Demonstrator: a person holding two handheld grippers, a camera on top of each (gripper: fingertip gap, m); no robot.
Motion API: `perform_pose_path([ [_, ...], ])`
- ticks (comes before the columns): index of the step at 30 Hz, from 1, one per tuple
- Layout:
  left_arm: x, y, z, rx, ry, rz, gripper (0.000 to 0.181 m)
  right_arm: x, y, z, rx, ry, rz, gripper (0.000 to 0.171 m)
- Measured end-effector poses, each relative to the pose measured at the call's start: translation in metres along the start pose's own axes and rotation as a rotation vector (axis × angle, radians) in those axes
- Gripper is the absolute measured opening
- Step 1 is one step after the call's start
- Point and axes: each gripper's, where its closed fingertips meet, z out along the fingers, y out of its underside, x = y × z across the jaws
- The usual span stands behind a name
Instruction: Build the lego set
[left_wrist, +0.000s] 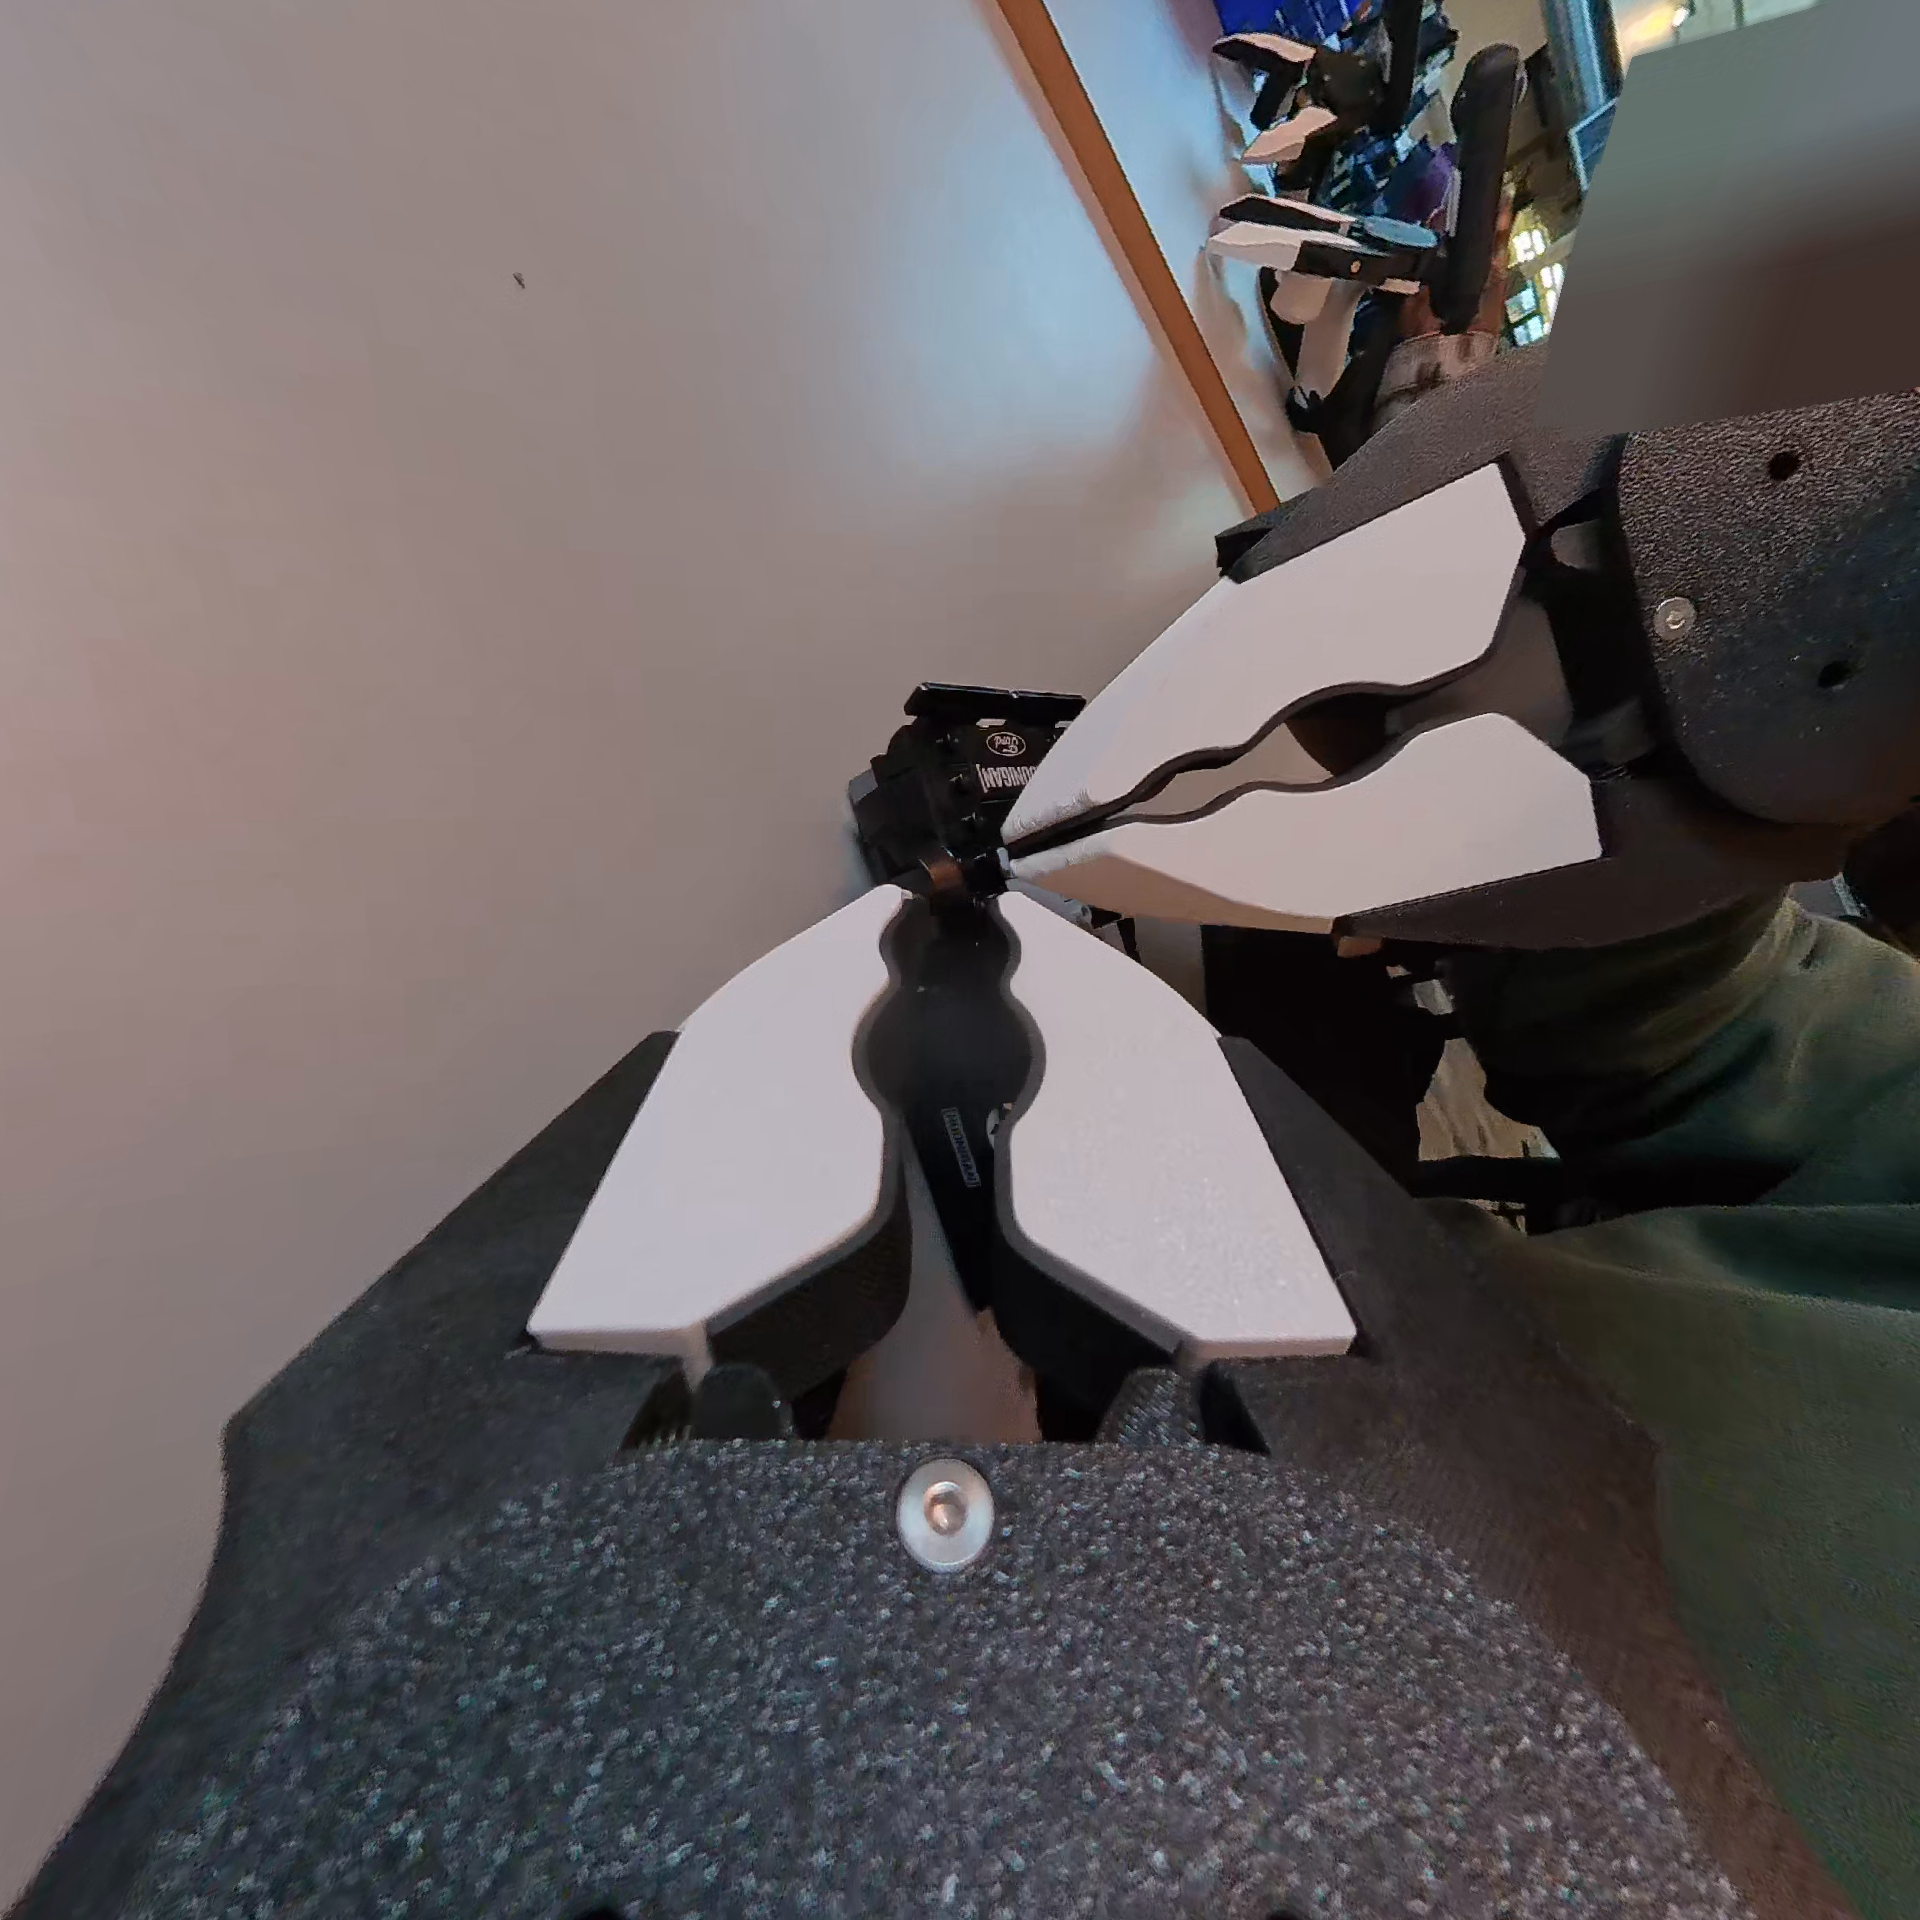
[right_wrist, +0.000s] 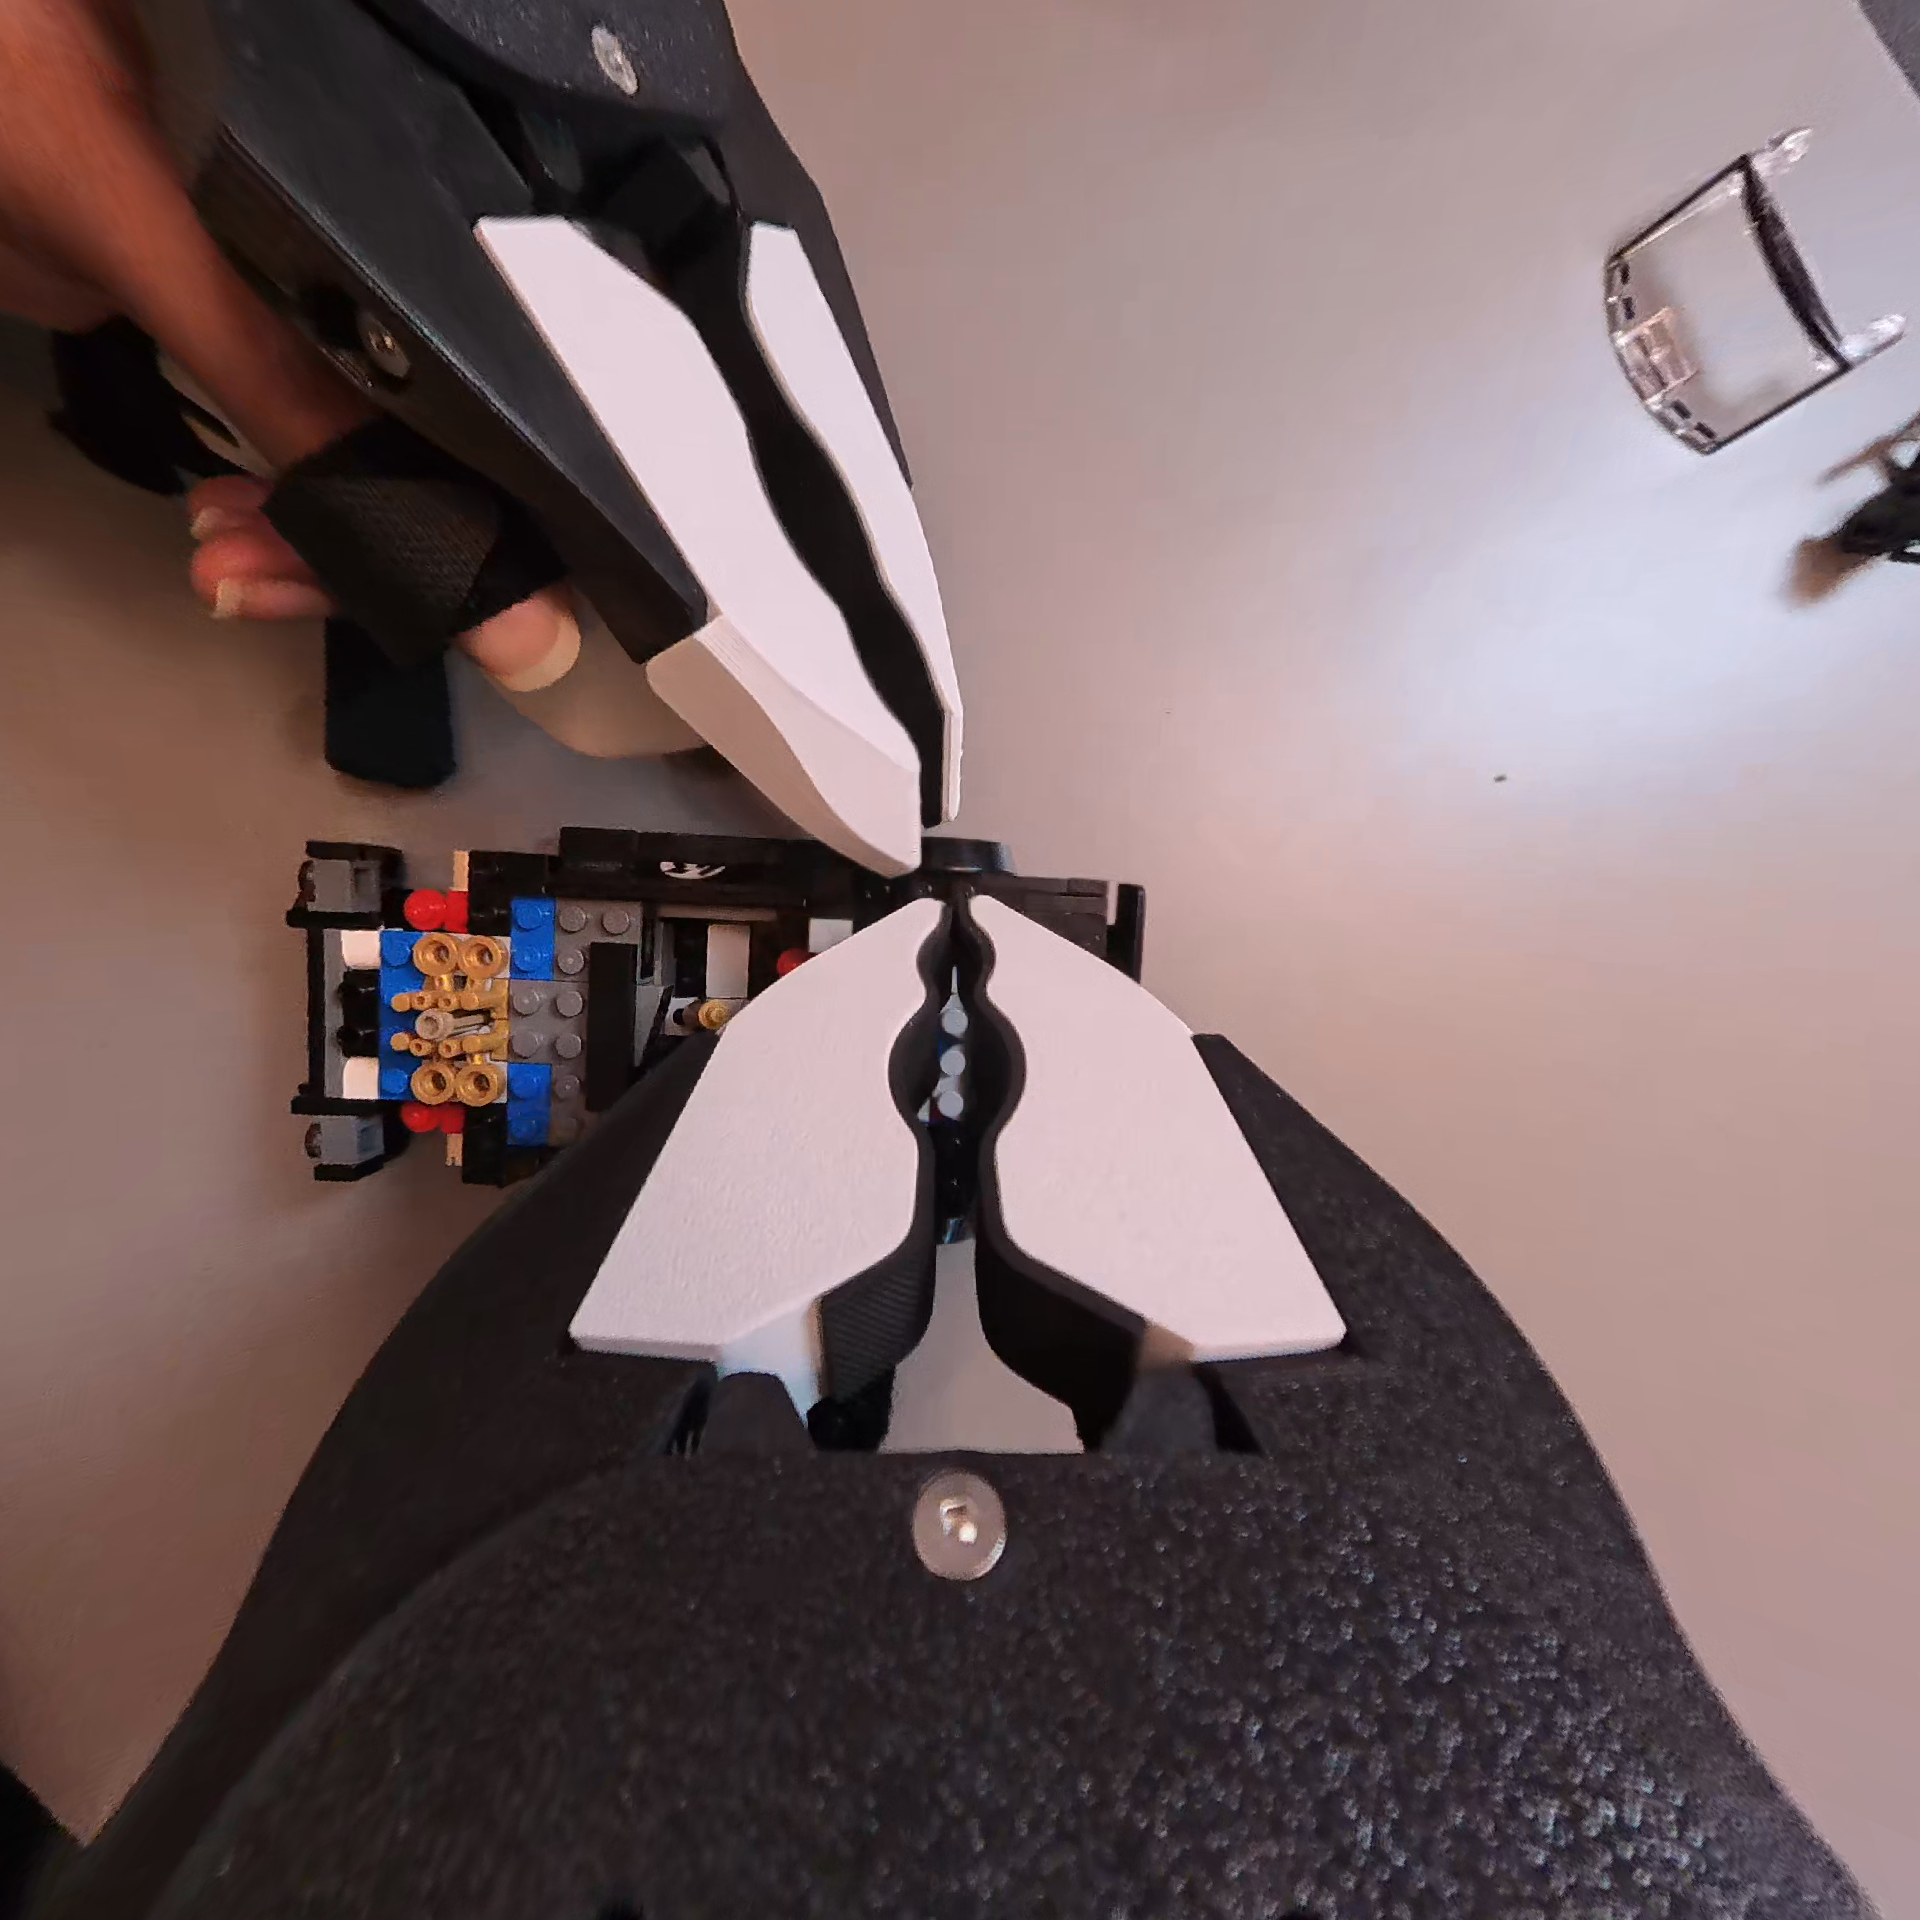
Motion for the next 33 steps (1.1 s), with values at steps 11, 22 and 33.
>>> perform_pose_path([
  [11,-0.0001,0.0036,0.0022,-0.019,0.000,0.013,0.006,-0.0052,0.0031,0.0048,-0.033,-0.022,-0.020,0.001],
  [22,-0.0001,0.0038,0.0026,-0.019,0.000,0.012,0.005,0.0002,0.0036,0.0025,-0.013,-0.024,0.009,0.000],
  [33,0.0017,0.0047,0.0037,-0.021,0.004,0.015,0.006,0.0024,0.0085,0.0026,-0.057,0.019,-0.021,0.001],
])
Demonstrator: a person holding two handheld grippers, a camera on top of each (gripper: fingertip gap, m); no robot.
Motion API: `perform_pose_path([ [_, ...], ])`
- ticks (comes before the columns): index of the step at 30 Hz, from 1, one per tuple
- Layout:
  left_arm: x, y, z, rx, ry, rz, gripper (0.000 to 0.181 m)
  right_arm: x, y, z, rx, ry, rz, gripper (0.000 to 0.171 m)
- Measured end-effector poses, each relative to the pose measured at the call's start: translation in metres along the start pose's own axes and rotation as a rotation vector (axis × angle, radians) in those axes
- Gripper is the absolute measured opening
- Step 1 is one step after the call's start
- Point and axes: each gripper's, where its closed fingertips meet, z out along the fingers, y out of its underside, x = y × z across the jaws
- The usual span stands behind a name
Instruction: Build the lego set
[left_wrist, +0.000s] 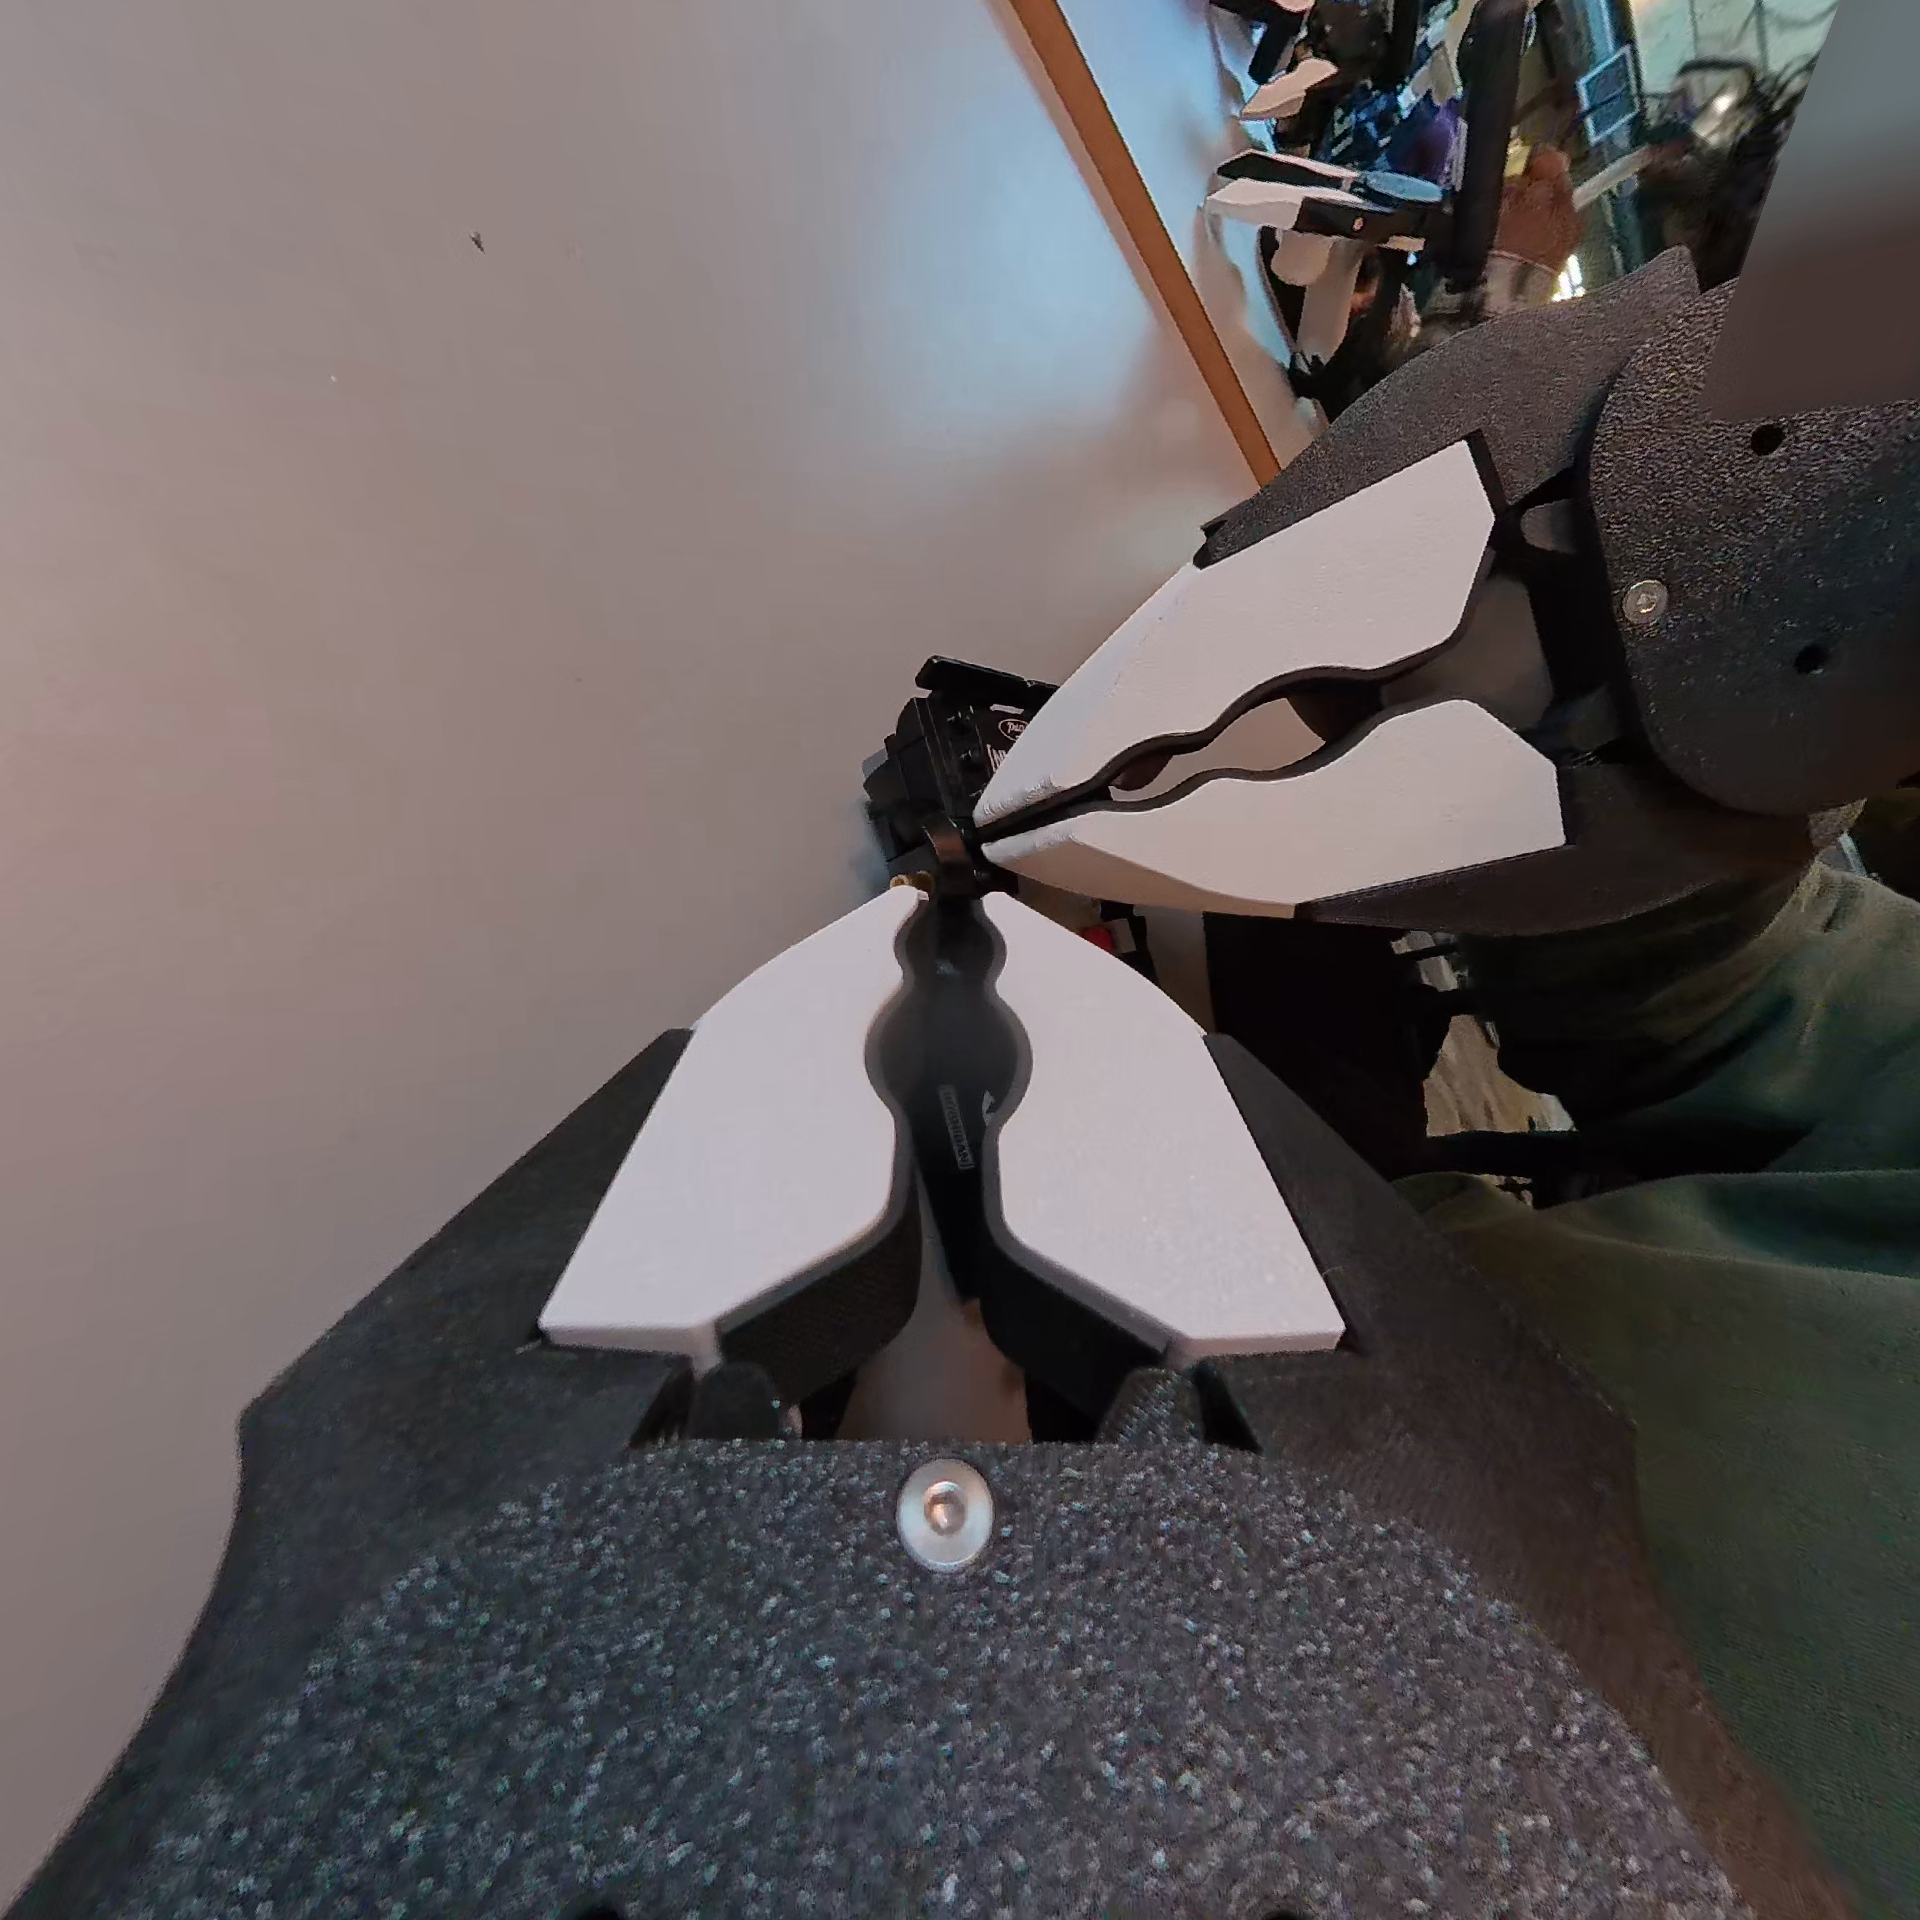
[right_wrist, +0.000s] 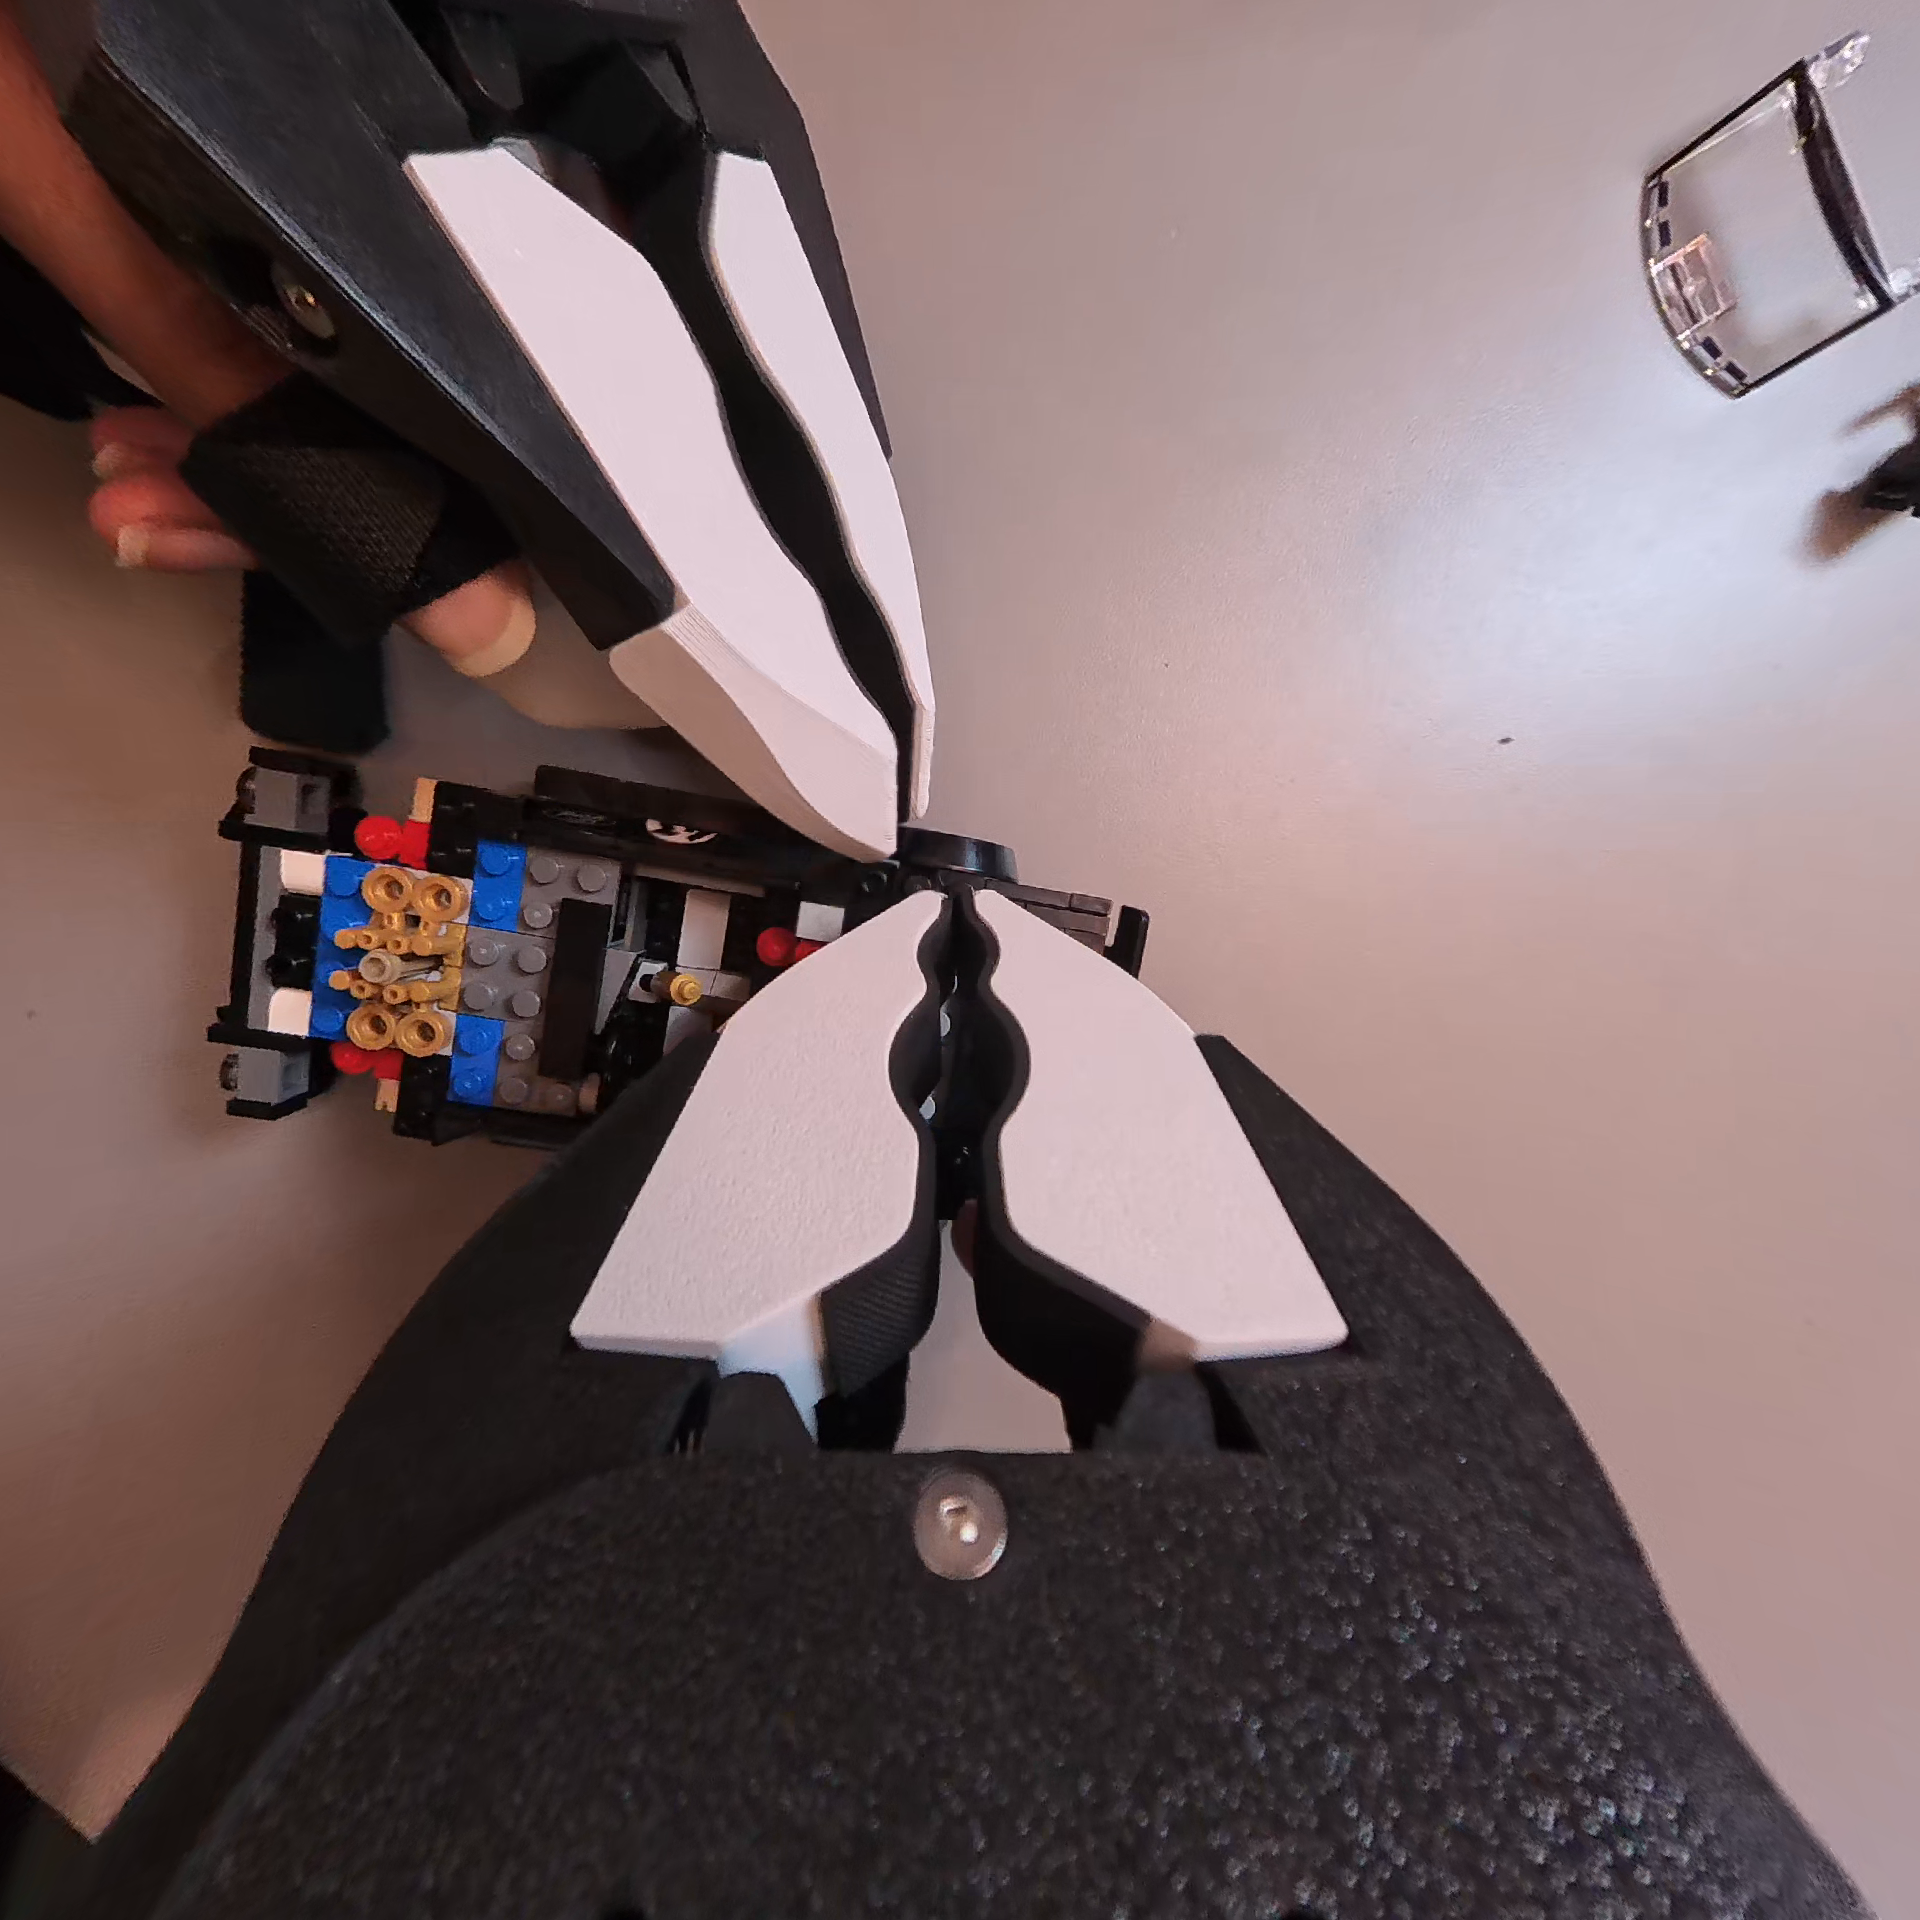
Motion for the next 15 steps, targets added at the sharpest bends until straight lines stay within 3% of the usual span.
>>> perform_pose_path([
  [11,0.002,0.000,0.000,0.001,-0.004,0.009,0.008,0.000,-0.001,-0.001,0.034,0.031,-0.022,0.000],
  [15,0.004,0.001,-0.001,0.002,0.007,0.010,0.010,0.000,-0.015,-0.025,0.233,0.012,0.049,0.000],
])
